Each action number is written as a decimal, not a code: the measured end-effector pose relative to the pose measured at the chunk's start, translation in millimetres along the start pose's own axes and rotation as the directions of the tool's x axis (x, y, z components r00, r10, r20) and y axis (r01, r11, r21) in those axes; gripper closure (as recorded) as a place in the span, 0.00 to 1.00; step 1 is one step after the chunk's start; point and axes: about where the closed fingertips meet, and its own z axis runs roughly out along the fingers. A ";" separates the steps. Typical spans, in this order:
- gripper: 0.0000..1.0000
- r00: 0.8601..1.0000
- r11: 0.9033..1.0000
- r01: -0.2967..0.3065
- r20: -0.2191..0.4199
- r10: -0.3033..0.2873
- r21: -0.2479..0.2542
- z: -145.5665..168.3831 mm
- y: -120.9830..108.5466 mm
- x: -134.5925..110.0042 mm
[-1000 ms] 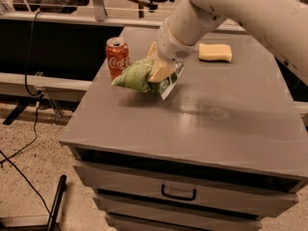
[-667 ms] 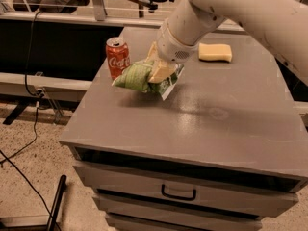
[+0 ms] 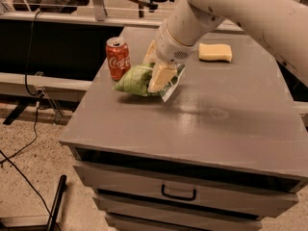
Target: Move green jalapeno chip bag near coke can
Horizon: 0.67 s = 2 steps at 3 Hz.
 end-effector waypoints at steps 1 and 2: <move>0.00 1.000 1.000 0.002 0.000 -0.002 -0.001 0.6 0.3 -1.0; 0.00 1.000 1.000 0.002 0.000 -0.002 -0.001 0.6 0.4 -1.1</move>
Offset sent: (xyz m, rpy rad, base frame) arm -0.0005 0.0011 -0.0002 -0.0006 0.0004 0.0022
